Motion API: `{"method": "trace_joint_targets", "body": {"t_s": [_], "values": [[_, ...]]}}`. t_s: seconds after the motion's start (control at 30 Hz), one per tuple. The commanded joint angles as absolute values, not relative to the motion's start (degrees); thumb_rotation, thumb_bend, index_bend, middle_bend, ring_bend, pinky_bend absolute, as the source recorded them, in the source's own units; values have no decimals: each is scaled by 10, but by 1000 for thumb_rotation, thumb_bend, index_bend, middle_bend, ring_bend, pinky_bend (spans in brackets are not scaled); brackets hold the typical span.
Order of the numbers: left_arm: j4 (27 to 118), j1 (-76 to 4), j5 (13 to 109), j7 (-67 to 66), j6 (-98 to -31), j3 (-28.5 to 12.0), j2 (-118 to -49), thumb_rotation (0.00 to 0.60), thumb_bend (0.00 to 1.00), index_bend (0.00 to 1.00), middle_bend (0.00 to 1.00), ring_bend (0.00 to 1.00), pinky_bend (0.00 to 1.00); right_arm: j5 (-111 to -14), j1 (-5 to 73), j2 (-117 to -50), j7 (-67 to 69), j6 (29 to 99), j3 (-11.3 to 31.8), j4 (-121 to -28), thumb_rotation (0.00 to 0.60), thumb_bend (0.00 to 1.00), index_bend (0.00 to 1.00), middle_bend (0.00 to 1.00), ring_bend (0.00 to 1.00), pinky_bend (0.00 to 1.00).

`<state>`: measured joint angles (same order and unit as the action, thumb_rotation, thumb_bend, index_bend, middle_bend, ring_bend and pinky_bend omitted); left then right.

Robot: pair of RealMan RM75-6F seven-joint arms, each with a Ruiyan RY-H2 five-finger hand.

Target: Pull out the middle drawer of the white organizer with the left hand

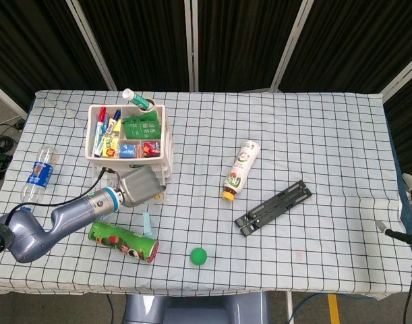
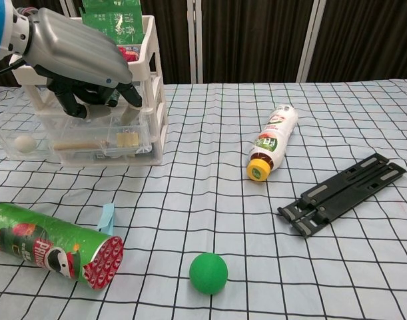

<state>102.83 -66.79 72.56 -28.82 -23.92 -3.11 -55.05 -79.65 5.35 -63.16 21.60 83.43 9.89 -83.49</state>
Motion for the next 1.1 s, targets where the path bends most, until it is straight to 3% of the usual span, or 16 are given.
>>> {"method": "trace_joint_targets", "body": {"t_s": [0.03, 0.8, 1.1], "values": [[1033, -669, 721, -289, -243, -27, -545, 600, 688, 334, 950, 869, 766, -796, 53, -632, 216, 834, 99, -835, 600, 34, 4, 0, 0, 0], [1053, -643, 732, -282, -274, 7, -486, 600, 688, 384, 950, 869, 765, -799, 52, -634, 206, 840, 99, -839, 600, 34, 5, 0, 0, 0], [1045, -635, 737, -266, -288, -2, -495, 600, 688, 268, 950, 869, 766, -802, 52, -634, 205, 840, 99, -840, 600, 35, 5, 0, 0, 0]]}}
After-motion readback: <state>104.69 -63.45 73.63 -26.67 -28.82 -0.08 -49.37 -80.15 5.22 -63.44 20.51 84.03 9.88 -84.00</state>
